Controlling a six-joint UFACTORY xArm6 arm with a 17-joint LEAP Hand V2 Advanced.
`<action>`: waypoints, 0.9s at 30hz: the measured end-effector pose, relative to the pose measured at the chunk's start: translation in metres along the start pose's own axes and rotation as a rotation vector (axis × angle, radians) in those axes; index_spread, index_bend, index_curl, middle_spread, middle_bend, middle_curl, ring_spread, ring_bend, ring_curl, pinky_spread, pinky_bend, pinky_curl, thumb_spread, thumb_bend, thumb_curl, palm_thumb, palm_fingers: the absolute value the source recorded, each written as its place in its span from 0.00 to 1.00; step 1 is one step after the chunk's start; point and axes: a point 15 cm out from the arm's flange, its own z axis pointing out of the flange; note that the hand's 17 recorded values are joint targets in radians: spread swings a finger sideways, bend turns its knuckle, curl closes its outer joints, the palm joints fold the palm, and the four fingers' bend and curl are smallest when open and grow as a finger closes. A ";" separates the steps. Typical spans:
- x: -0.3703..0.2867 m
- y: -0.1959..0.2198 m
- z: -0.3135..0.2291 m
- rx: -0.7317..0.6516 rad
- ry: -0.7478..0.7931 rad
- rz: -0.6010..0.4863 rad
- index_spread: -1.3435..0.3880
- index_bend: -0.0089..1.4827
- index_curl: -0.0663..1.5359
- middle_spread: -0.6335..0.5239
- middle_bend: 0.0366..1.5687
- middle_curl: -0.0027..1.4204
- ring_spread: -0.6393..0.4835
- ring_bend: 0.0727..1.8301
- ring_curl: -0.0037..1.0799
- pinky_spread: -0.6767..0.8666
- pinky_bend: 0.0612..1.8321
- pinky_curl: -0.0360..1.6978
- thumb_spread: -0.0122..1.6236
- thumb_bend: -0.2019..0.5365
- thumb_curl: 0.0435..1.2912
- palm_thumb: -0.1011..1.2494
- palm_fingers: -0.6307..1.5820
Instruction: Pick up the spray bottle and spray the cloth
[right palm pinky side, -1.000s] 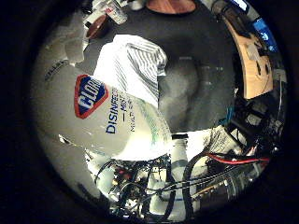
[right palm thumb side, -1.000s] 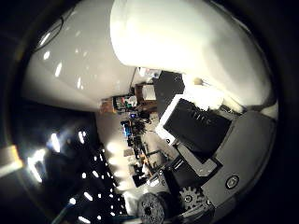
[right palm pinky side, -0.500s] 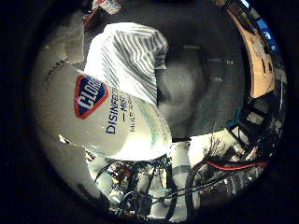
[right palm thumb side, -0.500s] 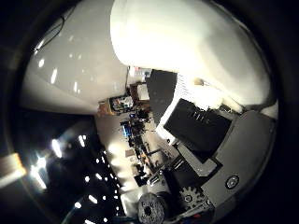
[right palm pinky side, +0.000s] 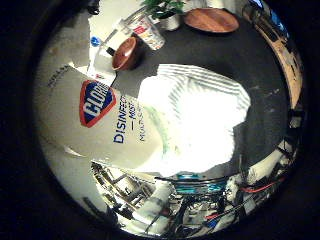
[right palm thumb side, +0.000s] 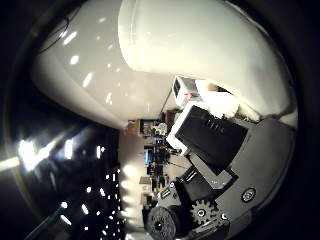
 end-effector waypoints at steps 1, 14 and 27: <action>-0.007 0.002 0.007 -0.001 -0.034 -0.011 0.61 0.75 0.48 0.38 0.83 0.51 0.38 0.77 0.56 0.23 0.70 0.38 0.38 0.25 0.76 0.78 0.83; -0.087 0.058 0.101 -0.111 -0.309 -0.254 0.61 0.75 0.48 0.38 0.83 0.50 0.38 0.77 0.55 0.23 0.70 0.38 0.41 0.25 0.76 0.78 0.83; -0.129 0.190 0.167 -0.401 -0.417 -0.403 0.61 0.75 0.47 0.38 0.83 0.50 0.38 0.77 0.55 0.23 0.70 0.38 0.39 0.25 0.77 0.78 0.83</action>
